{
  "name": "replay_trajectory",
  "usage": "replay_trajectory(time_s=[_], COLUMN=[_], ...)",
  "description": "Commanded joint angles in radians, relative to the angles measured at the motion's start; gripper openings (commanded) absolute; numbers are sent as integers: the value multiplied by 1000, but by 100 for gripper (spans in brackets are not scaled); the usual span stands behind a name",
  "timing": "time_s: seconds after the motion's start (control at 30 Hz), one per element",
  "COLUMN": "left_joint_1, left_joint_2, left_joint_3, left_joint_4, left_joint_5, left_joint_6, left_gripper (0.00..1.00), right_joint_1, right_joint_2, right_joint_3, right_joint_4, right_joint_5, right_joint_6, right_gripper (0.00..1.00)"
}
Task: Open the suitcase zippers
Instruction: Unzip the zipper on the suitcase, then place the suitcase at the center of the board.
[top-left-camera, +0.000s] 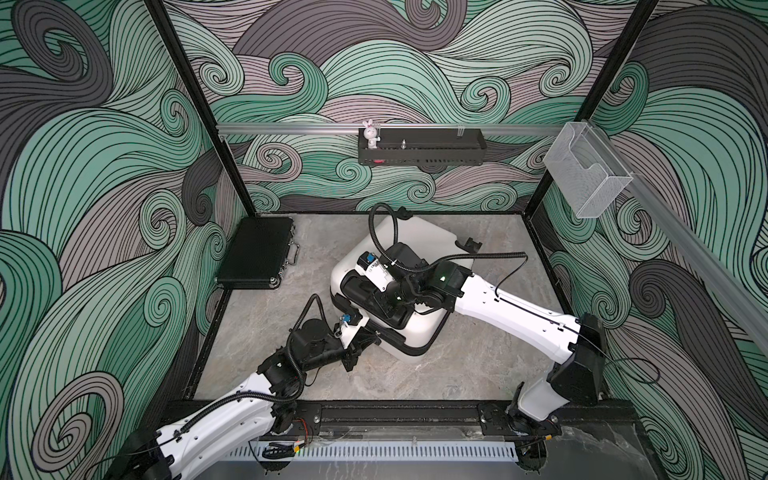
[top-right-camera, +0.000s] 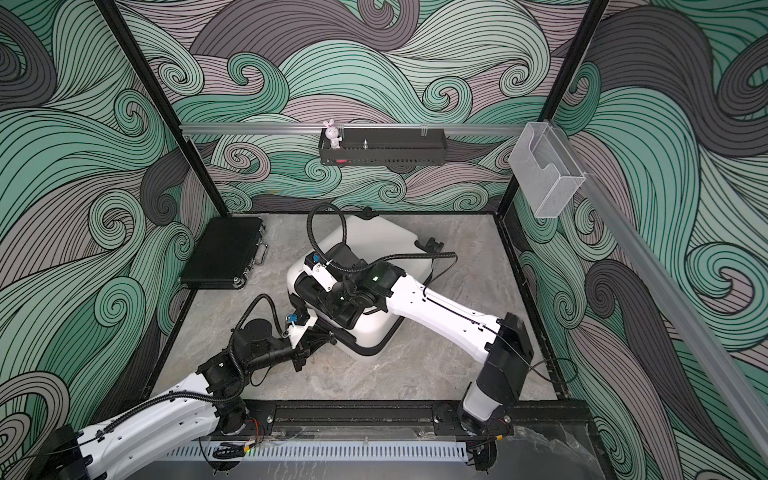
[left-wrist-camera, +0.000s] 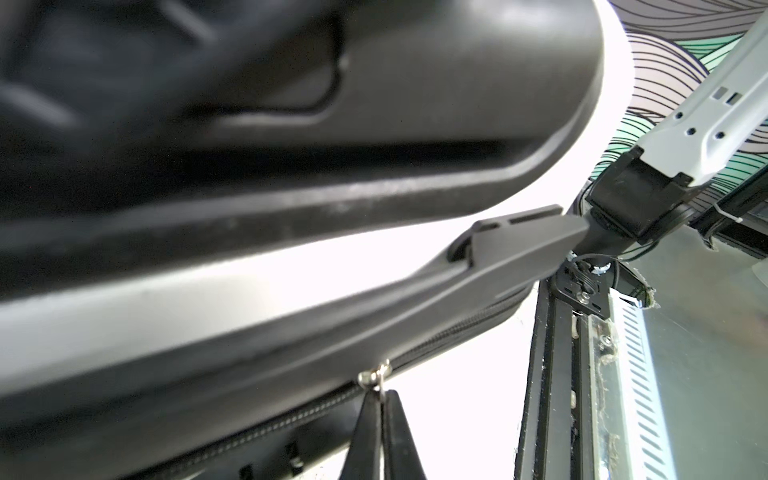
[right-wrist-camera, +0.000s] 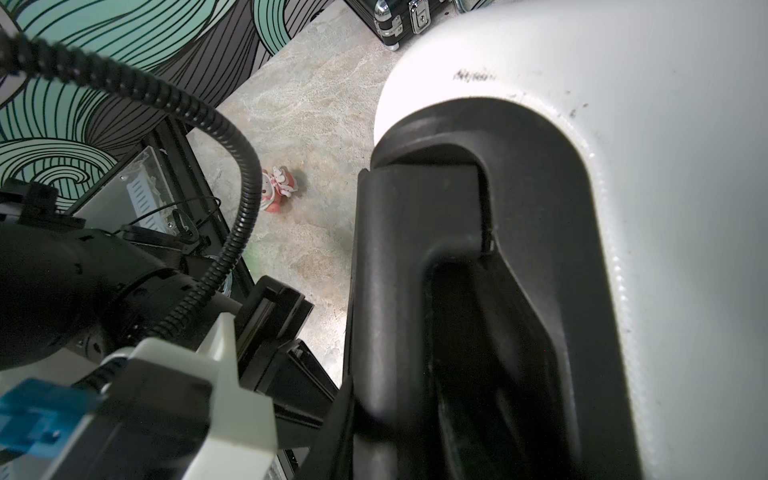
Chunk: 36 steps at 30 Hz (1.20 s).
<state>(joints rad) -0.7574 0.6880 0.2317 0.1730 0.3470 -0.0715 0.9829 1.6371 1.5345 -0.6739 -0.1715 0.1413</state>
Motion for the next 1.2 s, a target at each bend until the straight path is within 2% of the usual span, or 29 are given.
replay_trajectory(time_s=[0.0,0.23,0.33,0.4,0.5,0.63,0.83,0.93,1.07,1.17], left_joint_1=[-33,-58,-60,-60,-60,-60,-60,-62,-61,-60], left_joint_2=[5,49,33,9,-41,-112,-197,-223,-225,-188], left_joint_3=[39,50,56,60,74,118,190,221,274,324], left_joint_4=[183,171,120,81,18,-127,-313,-380,-454,-492], left_joint_5=[81,62,30,9,-13,-45,-83,-92,-111,-122], left_joint_6=[1,24,35,36,41,83,145,171,200,226], left_gripper=[0,0,0,3,13,30,38,43,46,52], right_joint_1=[-12,-10,-10,-10,-10,-12,-35,-51,-73,-76], right_joint_2=[29,37,18,-1,-31,-91,-156,-161,-158,-172], right_joint_3=[-10,-11,-30,-49,-82,-143,-199,-206,-211,-232], right_joint_4=[146,174,180,179,160,102,-17,-39,-39,-16], right_joint_5=[54,19,3,-3,-46,-130,-232,-266,-276,-245], right_joint_6=[33,27,-11,-54,-185,-452,-806,-878,-896,-893], right_gripper=[0,0,0,0,0,0,0,0,1,27])
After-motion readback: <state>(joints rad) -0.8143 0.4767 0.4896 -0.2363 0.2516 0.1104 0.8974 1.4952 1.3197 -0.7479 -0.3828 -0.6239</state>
